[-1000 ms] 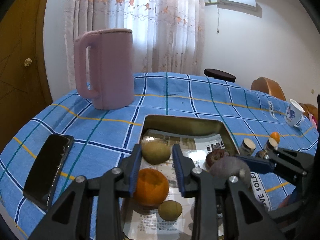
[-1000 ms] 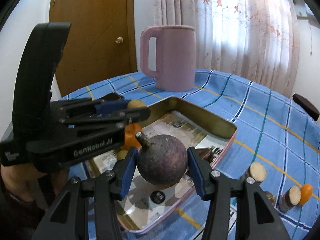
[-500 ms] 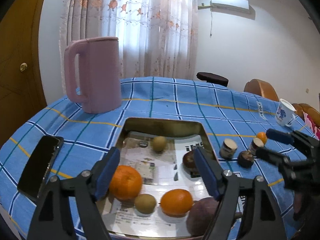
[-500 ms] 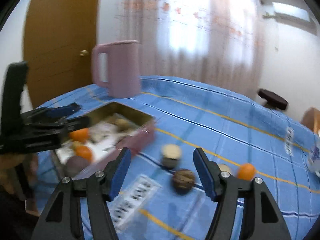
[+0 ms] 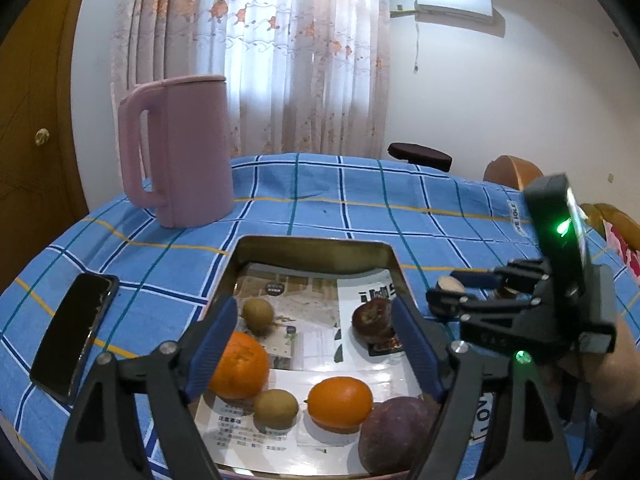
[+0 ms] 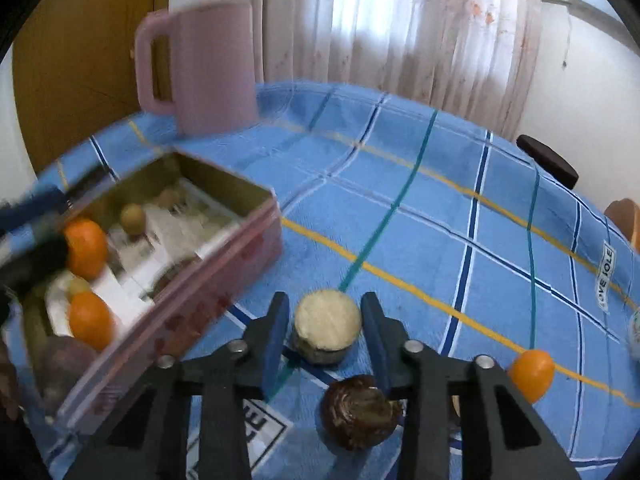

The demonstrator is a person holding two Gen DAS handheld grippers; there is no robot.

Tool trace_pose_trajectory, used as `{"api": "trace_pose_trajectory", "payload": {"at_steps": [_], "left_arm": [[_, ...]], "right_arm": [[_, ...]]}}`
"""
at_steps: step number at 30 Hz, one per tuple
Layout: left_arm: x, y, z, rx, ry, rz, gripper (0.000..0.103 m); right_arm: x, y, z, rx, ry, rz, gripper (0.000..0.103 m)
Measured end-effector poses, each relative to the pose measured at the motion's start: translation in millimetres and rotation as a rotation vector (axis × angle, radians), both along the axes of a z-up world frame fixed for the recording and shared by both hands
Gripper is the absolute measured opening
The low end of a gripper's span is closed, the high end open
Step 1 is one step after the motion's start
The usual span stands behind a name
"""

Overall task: Organize fruits
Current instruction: 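Grasp a white-topped round cake with the right gripper while the left grasps a dark brown round fruit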

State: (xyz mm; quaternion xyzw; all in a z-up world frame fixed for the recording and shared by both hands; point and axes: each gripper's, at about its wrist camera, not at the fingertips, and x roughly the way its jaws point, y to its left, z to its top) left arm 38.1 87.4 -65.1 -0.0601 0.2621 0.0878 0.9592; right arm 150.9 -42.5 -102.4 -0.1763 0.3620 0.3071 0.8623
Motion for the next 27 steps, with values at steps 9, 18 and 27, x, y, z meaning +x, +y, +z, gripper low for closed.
{"api": "trace_pose_trajectory", "payload": {"at_steps": [9, 18, 27], "left_arm": [[4, -34, 19, 0.013, -0.036, -0.090, 0.082], [43, -112, 5, 0.044, 0.064, -0.253, 0.082], [87, -154, -32, 0.076, 0.246, -0.342, 0.064]], "right_arm": [[-26, -55, 31, 0.170, -0.099, -0.087, 0.036], [-29, -134, 28, 0.193, -0.119, -0.302, 0.036], [-20, -163, 28, 0.251, -0.090, -0.352, 0.037]]}}
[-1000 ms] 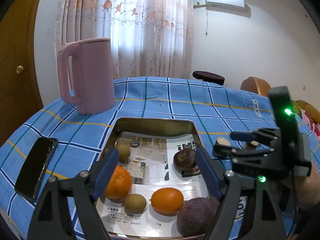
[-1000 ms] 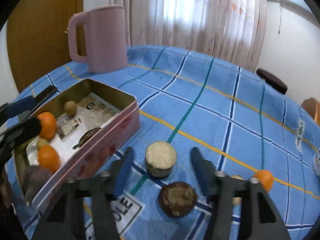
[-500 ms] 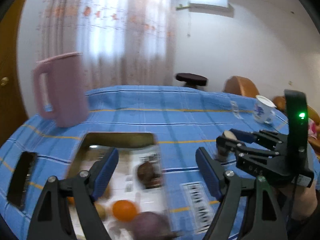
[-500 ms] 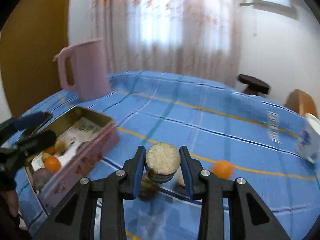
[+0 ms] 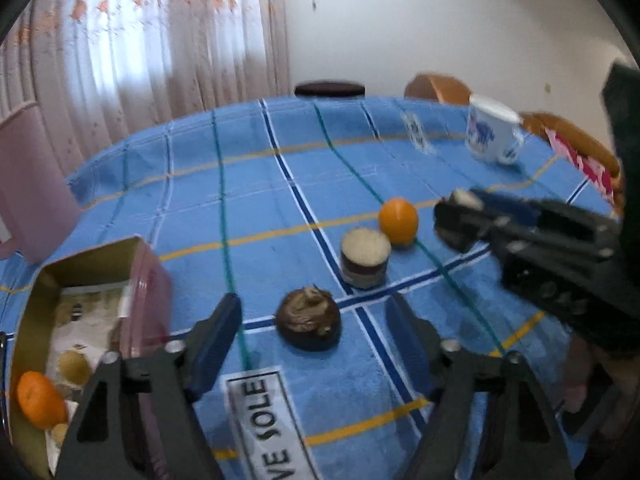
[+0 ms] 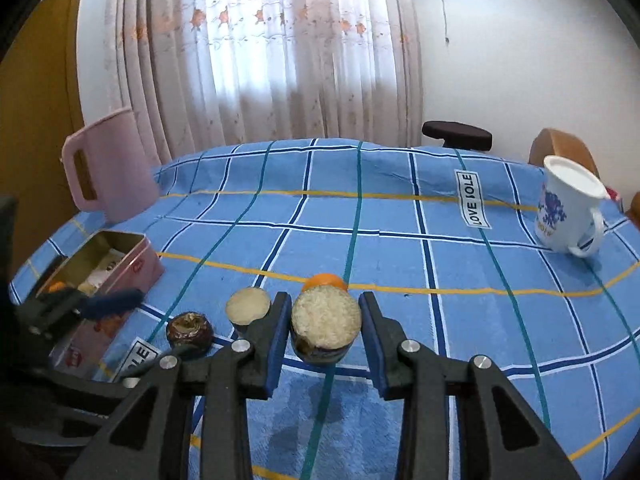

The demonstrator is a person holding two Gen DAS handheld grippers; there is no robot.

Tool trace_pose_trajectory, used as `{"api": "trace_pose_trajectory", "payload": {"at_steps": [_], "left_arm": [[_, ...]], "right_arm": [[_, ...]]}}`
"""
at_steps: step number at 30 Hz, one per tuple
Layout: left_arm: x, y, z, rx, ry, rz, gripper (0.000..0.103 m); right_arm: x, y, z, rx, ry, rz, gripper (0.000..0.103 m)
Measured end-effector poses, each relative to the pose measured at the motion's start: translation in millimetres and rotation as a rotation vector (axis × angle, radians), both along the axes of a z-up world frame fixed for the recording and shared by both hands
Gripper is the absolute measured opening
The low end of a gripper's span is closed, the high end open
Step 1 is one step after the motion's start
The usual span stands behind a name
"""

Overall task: Organize fruits
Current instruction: 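Grasp a white-topped round cake with the right gripper while the left grasps a dark brown round fruit, then lift the cake and brown fruit off the table with both grippers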

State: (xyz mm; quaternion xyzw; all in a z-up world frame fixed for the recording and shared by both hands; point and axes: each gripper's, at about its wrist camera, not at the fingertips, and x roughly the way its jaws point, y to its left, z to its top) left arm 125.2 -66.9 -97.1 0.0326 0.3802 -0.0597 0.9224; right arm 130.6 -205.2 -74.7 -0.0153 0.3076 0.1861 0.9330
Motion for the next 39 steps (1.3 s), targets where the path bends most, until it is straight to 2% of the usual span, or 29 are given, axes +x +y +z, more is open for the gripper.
{"api": "trace_pose_trajectory", "payload": {"at_steps": [1, 6, 8, 9, 13, 18, 24, 39], "left_arm": [[2, 0, -1, -0.012, 0.017, -0.005, 0.054], [16, 2, -9, -0.022, 0.079, 0.001, 0.052], [22, 7, -12, -0.059, 0.109, 0.002, 0.044], [22, 11, -12, -0.073, 0.106, 0.007, 0.041], [20, 17, -11, -0.116, 0.099, 0.009, 0.040], [8, 19, 0, -0.119, 0.012, 0.025, 0.040], [-9, 18, 15, -0.069, -0.112, 0.054, 0.040], [-23, 15, 26, -0.034, -0.220, 0.073, 0.040]], "right_arm": [[0, -1, 0, 0.009, 0.001, 0.001, 0.037], [0, 6, -1, -0.007, 0.001, 0.022, 0.037], [0, 9, -2, -0.022, 0.002, 0.029, 0.037], [-1, 10, -2, -0.024, 0.000, 0.032, 0.037], [-2, 7, 0, -0.006, -0.007, 0.035, 0.037], [-7, 5, 4, 0.019, -0.040, 0.058, 0.037], [-15, 6, 8, 0.033, -0.080, 0.101, 0.037], [-26, 5, 12, 0.053, -0.141, 0.134, 0.037]]}}
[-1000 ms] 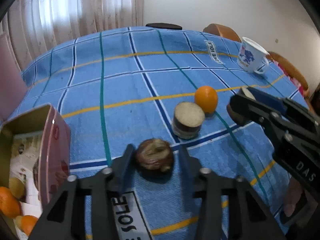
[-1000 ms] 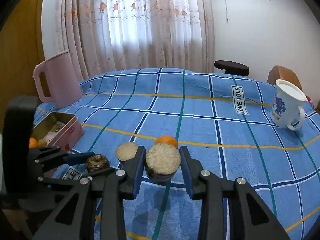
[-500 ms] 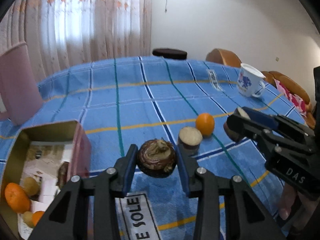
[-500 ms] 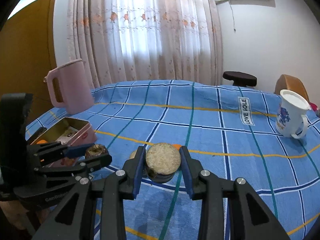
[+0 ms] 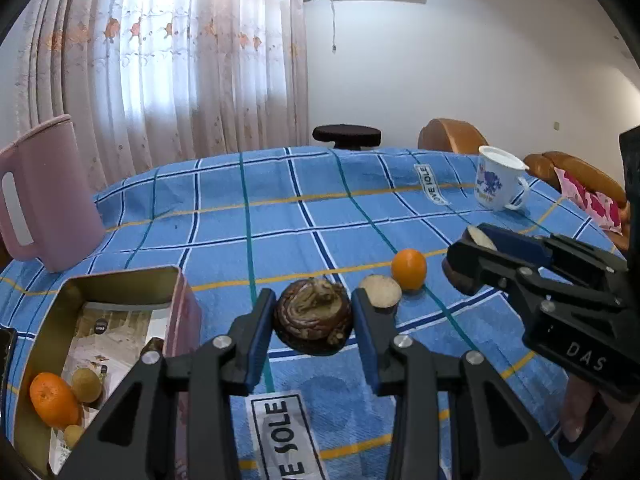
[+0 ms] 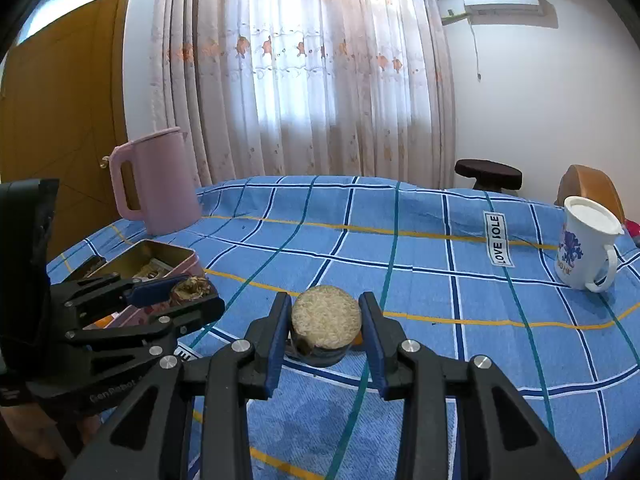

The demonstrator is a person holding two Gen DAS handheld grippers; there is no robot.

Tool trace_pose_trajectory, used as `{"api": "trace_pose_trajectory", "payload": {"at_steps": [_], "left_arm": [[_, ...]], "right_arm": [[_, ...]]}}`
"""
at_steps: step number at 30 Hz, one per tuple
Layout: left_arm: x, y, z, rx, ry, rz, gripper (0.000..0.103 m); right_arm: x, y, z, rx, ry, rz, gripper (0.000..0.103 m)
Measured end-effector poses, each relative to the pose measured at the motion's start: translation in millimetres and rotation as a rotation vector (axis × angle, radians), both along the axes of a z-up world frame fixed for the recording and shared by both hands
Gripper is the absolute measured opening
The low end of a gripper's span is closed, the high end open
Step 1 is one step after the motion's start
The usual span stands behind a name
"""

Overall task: Organize fruits
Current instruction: 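Lift the cake and brown fruit off the table with both grippers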

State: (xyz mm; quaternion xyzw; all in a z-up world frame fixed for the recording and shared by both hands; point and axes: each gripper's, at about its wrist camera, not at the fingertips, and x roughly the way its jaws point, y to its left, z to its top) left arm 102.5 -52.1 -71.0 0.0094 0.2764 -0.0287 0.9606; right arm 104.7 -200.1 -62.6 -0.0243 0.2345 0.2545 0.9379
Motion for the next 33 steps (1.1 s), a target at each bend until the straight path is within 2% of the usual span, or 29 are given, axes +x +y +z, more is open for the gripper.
{"api": "trace_pose_trajectory", "payload": {"at_steps": [22, 33], "left_arm": [[-24, 1, 10, 0.007, -0.136, 0.029, 0.040], [-27, 7, 12, -0.017, -0.145, 0.031, 0.040]], "right_arm": [[-18, -4, 8, 0.025, -0.109, 0.015, 0.037], [-19, -4, 9, 0.024, -0.120, 0.018, 0.037]]}}
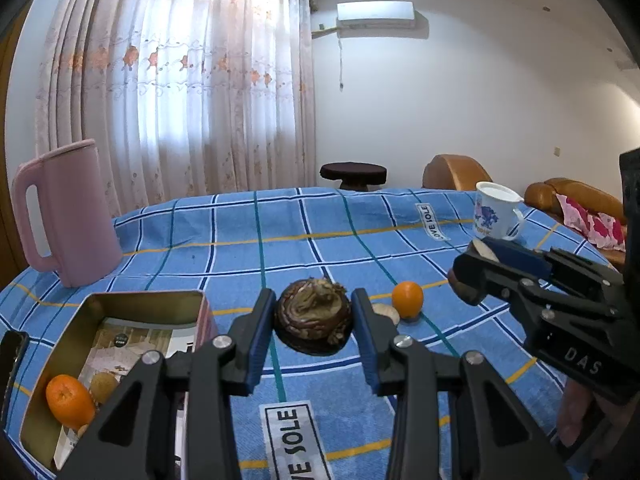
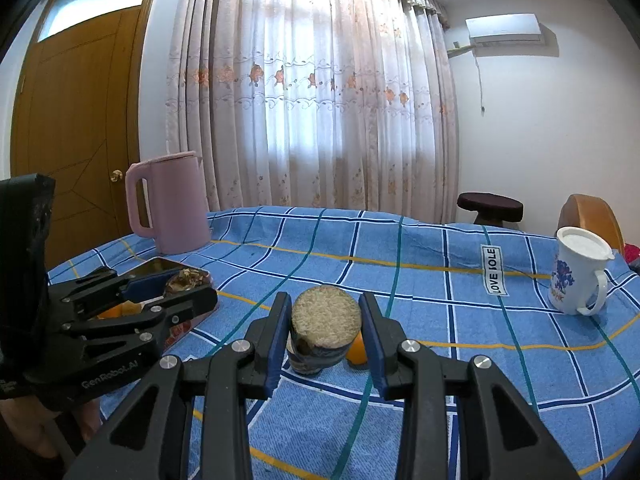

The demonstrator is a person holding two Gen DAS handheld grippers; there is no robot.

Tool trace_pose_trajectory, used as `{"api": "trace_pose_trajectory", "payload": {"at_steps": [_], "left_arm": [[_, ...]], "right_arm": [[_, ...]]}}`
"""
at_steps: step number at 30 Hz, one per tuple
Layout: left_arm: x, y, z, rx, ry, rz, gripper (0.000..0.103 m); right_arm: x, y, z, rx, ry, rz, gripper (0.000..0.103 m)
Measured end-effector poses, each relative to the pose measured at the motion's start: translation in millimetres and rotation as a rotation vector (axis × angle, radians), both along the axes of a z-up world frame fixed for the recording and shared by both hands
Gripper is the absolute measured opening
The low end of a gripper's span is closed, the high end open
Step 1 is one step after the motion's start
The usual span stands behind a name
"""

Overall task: Organize fruits
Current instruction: 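Lift the cake and brown fruit off the table with both grippers, then carry the cake and brown fruit over the tin box with both grippers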

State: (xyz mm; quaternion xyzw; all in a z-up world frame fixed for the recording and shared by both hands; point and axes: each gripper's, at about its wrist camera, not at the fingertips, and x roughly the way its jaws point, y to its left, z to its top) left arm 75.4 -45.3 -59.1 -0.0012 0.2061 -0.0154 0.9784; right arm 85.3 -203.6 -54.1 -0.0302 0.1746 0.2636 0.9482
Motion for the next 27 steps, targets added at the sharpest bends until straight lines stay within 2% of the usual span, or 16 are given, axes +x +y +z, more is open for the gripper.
{"api": "trace_pose_trajectory", "payload": {"at_steps": [15, 27], "left_arm": [[-5, 21, 1, -0.023, 0.032, 0.010, 0.040], [-18, 72, 11, -0.024, 0.061, 0.101, 0.040]], "right_arm": [[0, 37, 12, -0.025, 0.012, 0.069, 0.037], [-2, 92, 29, -0.016, 0.014, 0.185, 0.037]]}}
